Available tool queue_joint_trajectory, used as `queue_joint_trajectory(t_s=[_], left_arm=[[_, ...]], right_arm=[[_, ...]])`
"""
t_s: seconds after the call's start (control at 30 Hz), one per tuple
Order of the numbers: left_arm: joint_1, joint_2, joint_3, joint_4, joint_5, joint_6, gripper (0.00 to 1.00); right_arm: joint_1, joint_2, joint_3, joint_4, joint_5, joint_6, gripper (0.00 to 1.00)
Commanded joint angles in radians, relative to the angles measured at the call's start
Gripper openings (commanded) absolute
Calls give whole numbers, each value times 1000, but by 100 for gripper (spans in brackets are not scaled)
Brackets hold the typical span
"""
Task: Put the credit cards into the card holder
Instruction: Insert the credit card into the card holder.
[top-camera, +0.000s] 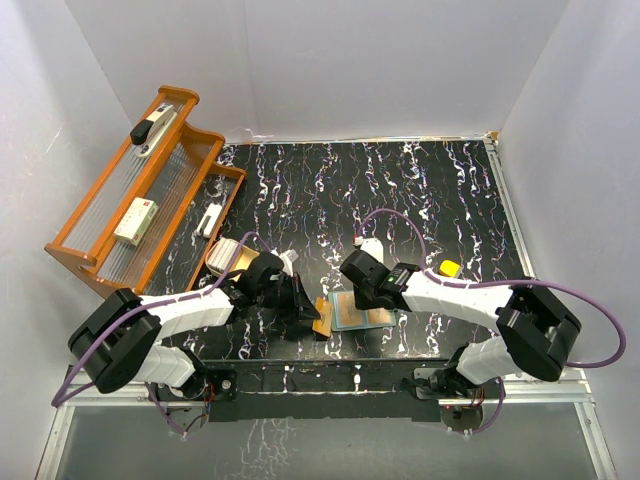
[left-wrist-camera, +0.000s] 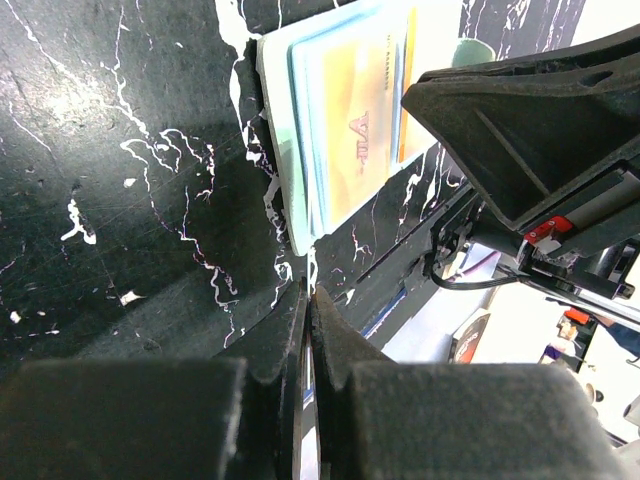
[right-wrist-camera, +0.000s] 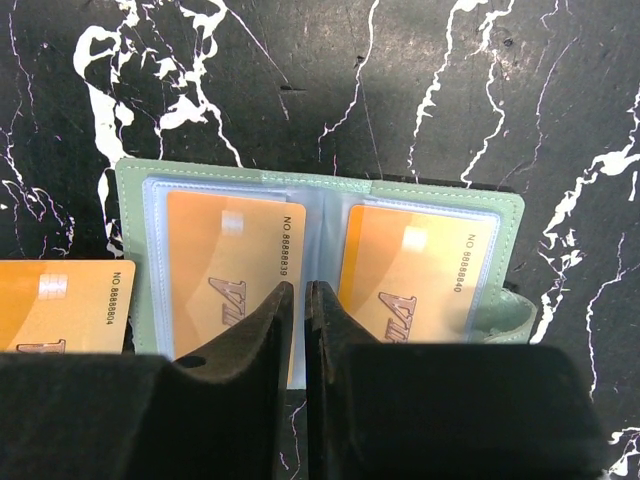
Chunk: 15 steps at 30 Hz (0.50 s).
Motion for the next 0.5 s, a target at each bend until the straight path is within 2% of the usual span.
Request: queue_joint_trajectory(t_s=[0.0, 0.47], left_arm=[[-10, 3, 30, 4, -1, 1, 0], [-15, -4, 43, -9, -8, 4, 0]], right_arm=[[-5, 4, 11, 51, 4, -5, 10], [-6, 32, -47, 83, 0, 9, 7]])
